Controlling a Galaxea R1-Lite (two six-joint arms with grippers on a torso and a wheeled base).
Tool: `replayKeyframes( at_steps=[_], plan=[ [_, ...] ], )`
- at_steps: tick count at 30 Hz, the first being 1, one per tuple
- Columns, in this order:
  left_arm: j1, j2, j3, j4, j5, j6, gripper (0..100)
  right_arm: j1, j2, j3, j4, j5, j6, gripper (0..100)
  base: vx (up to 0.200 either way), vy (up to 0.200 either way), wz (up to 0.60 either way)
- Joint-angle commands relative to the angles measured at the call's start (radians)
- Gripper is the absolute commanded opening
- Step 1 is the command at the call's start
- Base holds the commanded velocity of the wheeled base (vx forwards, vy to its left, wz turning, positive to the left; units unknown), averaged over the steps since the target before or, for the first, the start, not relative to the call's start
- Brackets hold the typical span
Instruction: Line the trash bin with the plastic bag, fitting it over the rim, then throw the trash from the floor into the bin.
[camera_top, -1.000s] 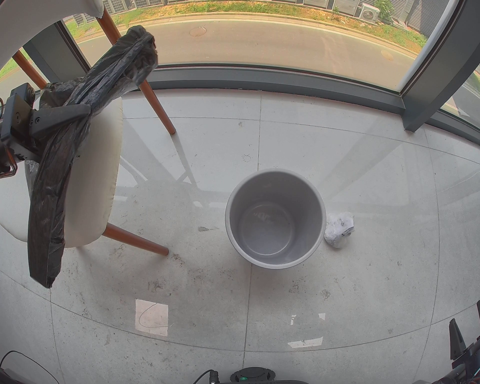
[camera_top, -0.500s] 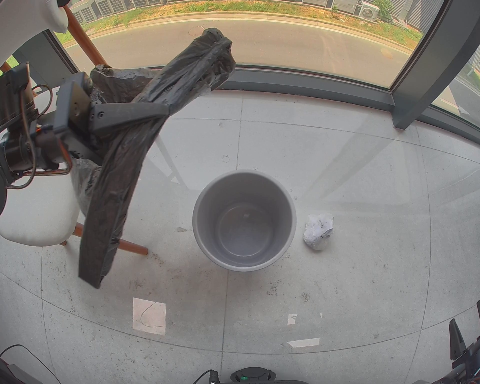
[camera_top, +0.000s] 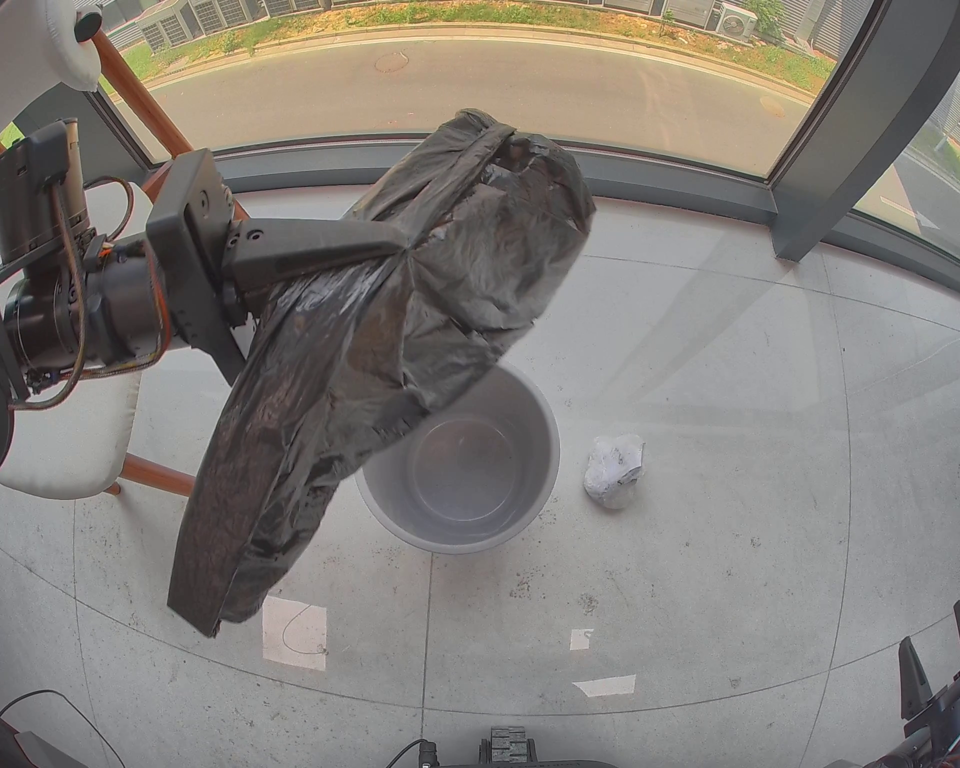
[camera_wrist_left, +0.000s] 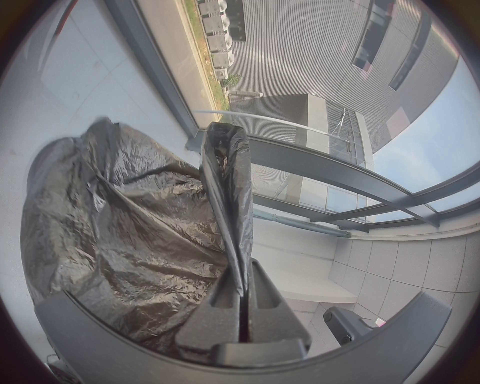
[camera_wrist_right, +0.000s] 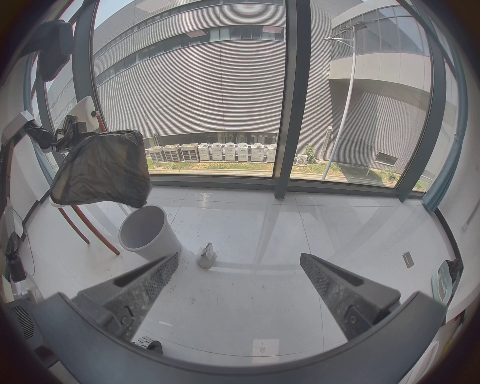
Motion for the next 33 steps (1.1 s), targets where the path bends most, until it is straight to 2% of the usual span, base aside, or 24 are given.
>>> replayKeyframes(
  at_steps=[1,7,14,25,28,32,33],
  plan=[
    [0.000,-0.044,0.042,-0.001,0.000,0.004,0,0.000,-0.005,0.016,0.000,0.000,0.000,100,0.000,0.000,0.00],
    [0.025,-0.061,0.111,-0.008,0.004,0.025,0,0.000,-0.005,0.016,0.000,0.000,0.000,100,0.000,0.000,0.00],
    [0.064,-0.059,0.183,-0.007,0.002,0.139,0,0.000,-0.005,0.016,0.000,0.000,0.000,100,0.000,0.000,0.00],
    [0.095,-0.055,0.215,-0.008,0.010,0.168,0,0.000,-0.005,0.016,0.000,0.000,0.000,100,0.000,0.000,0.00],
    [0.063,0.002,0.258,-0.001,0.086,0.324,0,-0.002,-0.005,0.016,0.002,0.000,-0.002,100,0.000,0.000,0.00],
    [-0.020,0.107,0.316,-0.001,0.330,0.553,0,0.000,-0.005,0.016,0.002,0.000,-0.002,100,0.000,0.000,0.00],
    [-0.038,0.123,0.313,0.001,0.372,0.597,0,0.000,-0.005,0.016,0.002,0.000,-0.002,100,0.000,0.000,0.00]
  ],
)
